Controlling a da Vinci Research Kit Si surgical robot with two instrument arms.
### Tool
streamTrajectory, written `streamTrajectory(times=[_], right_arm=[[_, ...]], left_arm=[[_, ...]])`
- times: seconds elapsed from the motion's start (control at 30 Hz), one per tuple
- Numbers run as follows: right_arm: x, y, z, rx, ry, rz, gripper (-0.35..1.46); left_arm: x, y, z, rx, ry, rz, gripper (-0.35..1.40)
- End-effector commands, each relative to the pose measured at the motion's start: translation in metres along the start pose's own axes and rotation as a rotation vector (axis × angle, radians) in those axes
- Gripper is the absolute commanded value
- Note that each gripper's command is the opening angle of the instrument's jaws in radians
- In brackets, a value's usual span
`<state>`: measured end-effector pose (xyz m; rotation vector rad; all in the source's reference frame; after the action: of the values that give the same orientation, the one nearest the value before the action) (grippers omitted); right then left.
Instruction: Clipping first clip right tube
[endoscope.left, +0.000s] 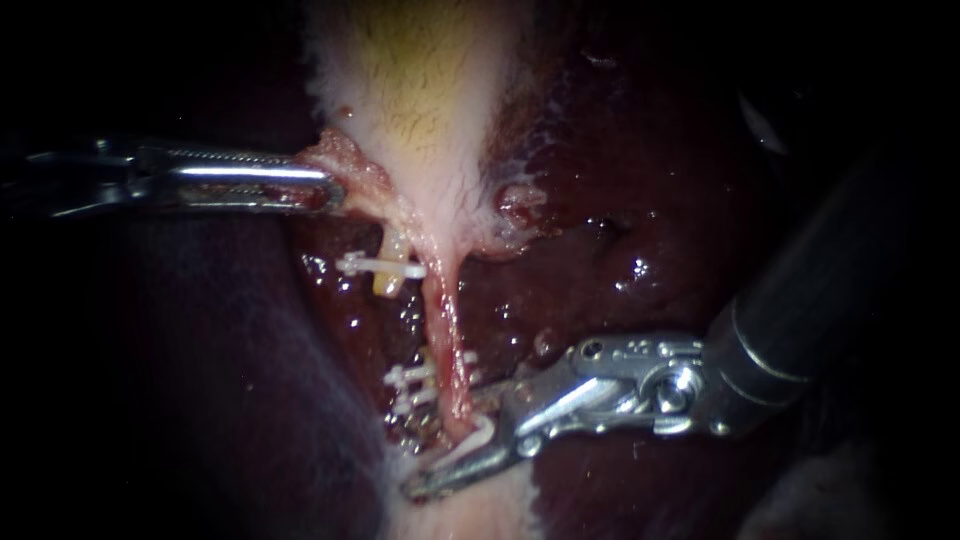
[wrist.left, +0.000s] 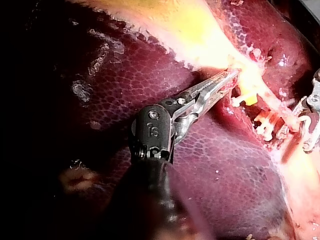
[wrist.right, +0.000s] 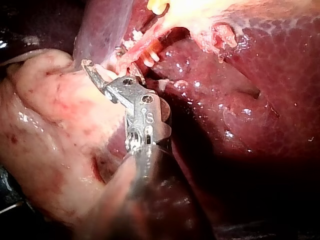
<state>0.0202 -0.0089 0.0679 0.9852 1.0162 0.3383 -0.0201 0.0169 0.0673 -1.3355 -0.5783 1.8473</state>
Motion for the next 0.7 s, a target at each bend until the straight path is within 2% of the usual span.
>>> streamTrajectory(times=[0.03, 0.17, 0.3, 0.57, 0.63, 0.7], right_arm=[[0.0000, 0.0001, -0.0001, -0.007, 0.004, 0.000, 0.34], [-0.0001, 0.0004, -0.0003, -0.053, 0.031, 0.000, 0.28], [-0.0002, 0.0006, -0.0006, -0.070, 0.042, 0.001, 0.17], [-0.0006, 0.0008, -0.0013, -0.109, 0.065, 0.007, -0.19], [-0.0006, 0.0008, -0.0015, -0.114, 0.068, 0.008, -0.35], [-0.0007, 0.0008, -0.0016, -0.116, 0.071, 0.019, -0.35]], left_arm=[[0.0000, 0.0000, 0.0000, 0.000, 0.000, 0.000, -0.35], [0.0000, 0.0000, 0.0000, 0.000, 0.000, 0.000, -0.35], [0.0000, 0.0000, 0.0000, 0.000, 0.000, 0.000, -0.35], [0.0000, 0.0000, 0.0000, 0.000, 0.000, 0.000, -0.35], [0.0000, 0.0000, 0.0000, 0.000, 0.000, 0.000, -0.35], [0.0000, 0.0000, 0.0000, 0.000, 0.000, 0.000, -0.35]])
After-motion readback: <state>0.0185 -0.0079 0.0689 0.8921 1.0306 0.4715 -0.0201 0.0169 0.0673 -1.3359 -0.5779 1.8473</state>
